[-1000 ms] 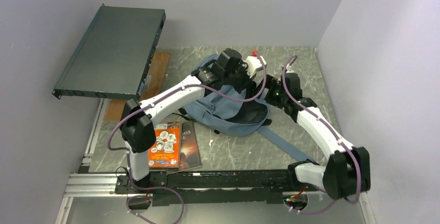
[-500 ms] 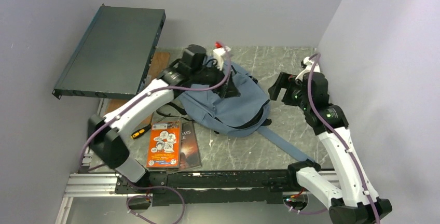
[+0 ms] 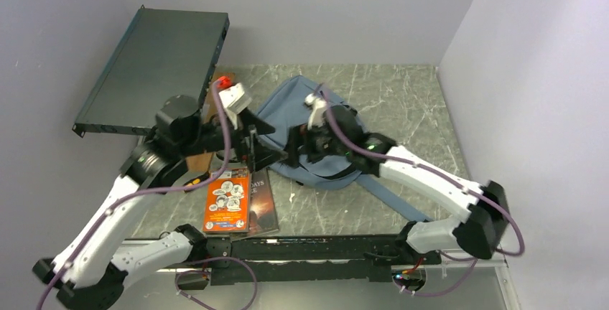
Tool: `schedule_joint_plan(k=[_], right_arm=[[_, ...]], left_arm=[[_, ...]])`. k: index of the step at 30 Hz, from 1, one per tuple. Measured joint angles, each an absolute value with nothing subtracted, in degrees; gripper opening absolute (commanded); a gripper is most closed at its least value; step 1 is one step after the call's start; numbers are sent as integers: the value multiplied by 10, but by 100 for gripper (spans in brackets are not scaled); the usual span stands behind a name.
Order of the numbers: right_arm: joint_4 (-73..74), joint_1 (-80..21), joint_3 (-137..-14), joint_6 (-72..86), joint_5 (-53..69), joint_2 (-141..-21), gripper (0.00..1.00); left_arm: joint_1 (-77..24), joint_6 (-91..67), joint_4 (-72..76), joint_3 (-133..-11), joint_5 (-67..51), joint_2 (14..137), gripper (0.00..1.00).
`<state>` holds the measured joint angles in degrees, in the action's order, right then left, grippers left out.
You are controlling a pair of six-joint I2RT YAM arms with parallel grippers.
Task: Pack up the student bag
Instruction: Move the book to the center of the board.
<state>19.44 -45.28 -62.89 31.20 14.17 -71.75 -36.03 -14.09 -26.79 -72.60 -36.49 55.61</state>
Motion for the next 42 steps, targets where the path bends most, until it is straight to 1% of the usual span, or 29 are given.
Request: schedule_joint_plan(k=[2, 4, 9, 11, 14, 18, 20, 24, 28, 33, 35, 39, 42], right_arm=[[156, -514, -624, 312, 135, -765, 93], [125, -572, -622, 309, 121, -805, 93], [44, -678, -622, 282, 72, -876, 90], [12, -704, -623, 267, 52, -906, 85], [-20, -721, -646, 248, 29, -971, 71], [-38, -726, -706, 232, 12, -1070, 67], [-39, -730, -738, 219, 4, -1109, 64], [-34, -745, -831, 193, 2, -1182, 52], [-28, -755, -921, 170, 4, -1247, 46], [-13, -758, -970, 156, 10, -1294, 45], [-2, -758, -988, 152, 18, -1314, 42], [17, -757, -1035, 144, 22, -1354, 39], [19, -757, -1029, 135, 16, -1352, 35]], left_arm=[[-360, -125, -313, -726, -325, 514, 99], [-360, -111, -352, -727, -279, 473, 100], [-359, -90, -424, -750, -125, 370, 100], [-359, -86, -430, -758, -74, 335, 100], [-359, -84, -432, -759, -10, 286, 100], [-359, -80, -453, -779, 48, 263, 100], [-359, -78, -460, -789, 64, 264, 100], [-359, -76, -483, -796, 80, 264, 100], [-359, -76, -496, -796, 83, 271, 100], [-359, -78, -504, -796, 82, 287, 100], [-359, -80, -504, -795, 78, 291, 100], [-359, -85, -505, -790, 72, 294, 100], [-359, -89, -504, -789, 68, 296, 100]])
